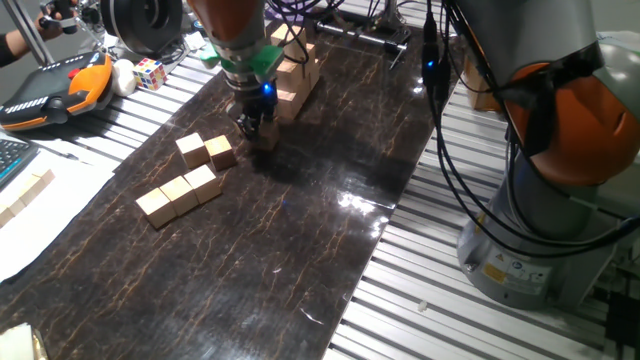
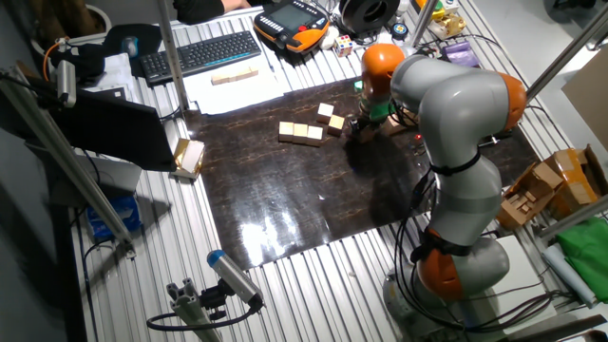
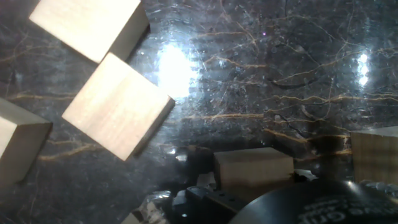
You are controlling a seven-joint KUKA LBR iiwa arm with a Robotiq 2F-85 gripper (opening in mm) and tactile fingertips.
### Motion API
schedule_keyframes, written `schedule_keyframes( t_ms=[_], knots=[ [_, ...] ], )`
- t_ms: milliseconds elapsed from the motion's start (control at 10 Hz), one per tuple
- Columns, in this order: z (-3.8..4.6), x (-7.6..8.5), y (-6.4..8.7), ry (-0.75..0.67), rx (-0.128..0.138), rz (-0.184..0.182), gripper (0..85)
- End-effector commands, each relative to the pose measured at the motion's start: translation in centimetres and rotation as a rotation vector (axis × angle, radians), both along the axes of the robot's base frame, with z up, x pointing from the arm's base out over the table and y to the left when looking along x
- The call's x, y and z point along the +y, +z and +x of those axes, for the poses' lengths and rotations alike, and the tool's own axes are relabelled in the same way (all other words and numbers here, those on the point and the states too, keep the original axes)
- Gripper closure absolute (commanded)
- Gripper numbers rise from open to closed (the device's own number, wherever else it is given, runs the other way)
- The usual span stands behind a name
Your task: Stack the blocks into a pyramid shape
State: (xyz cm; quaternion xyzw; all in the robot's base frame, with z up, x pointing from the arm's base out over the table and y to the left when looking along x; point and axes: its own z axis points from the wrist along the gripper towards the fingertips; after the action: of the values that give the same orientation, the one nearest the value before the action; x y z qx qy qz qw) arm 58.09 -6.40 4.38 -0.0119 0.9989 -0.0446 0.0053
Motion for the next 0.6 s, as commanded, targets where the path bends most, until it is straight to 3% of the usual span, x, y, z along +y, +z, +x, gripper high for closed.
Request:
schedule_keyframes(
  t_ms=[0, 500],
  knots=[
    [0.01, 0.0, 0.0, 0.004, 0.004, 0.0, 23.0],
    [-0.12, 0.3, 2.0, -0.033, 0.013, -0.01, 17.0]
  ],
)
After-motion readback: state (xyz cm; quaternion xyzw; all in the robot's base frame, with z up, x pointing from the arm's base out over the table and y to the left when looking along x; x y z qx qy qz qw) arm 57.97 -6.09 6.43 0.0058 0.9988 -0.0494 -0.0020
